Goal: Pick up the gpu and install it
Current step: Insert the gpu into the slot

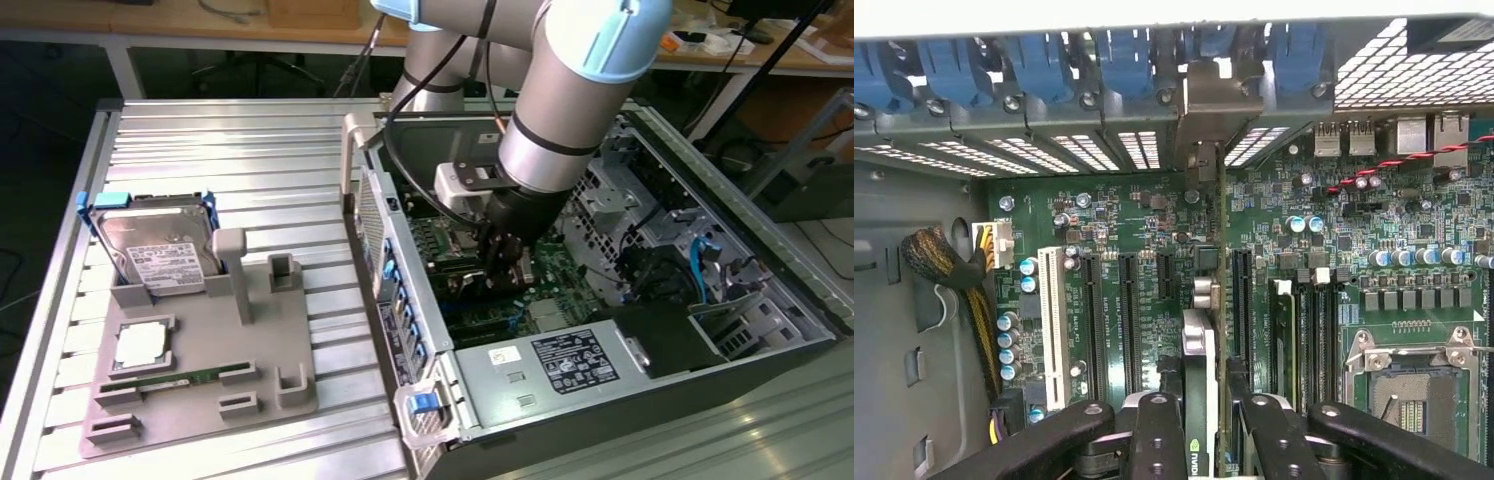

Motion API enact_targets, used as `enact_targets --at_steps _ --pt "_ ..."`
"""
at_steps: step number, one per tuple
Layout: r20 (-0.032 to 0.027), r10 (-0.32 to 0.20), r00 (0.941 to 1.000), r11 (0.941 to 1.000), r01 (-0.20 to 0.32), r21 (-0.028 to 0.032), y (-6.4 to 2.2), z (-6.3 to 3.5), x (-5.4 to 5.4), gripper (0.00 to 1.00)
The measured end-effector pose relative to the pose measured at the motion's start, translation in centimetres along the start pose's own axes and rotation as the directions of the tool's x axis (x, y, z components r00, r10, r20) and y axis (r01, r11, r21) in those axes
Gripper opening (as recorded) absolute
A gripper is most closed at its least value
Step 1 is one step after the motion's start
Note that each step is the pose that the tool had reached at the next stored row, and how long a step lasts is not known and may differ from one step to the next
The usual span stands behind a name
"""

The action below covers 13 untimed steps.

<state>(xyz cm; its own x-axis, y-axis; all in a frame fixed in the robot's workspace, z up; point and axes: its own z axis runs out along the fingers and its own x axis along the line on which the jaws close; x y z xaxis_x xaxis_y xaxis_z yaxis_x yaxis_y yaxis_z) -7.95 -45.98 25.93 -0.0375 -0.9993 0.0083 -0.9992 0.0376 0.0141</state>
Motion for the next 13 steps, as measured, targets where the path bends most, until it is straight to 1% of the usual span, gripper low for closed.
enact_targets --at_steps 3,4,7,13 --pt "0.0000 0.000 1.0000 1.0000 0.000 -0.0003 -0.01 -0.02 0.01 0.27" --pt "-0.0014 0.000 1.0000 1.0000 0.000 -0.0014 0.01 -0.10 0.03 0.27" --pt "0.0000 0.000 1.0000 1.0000 0.000 -0.0009 -0.01 -0.17 0.01 0.27" --pt "-0.0002 0.000 1.0000 1.0000 0.000 -0.0010 -0.01 -0.15 0.00 0.27"
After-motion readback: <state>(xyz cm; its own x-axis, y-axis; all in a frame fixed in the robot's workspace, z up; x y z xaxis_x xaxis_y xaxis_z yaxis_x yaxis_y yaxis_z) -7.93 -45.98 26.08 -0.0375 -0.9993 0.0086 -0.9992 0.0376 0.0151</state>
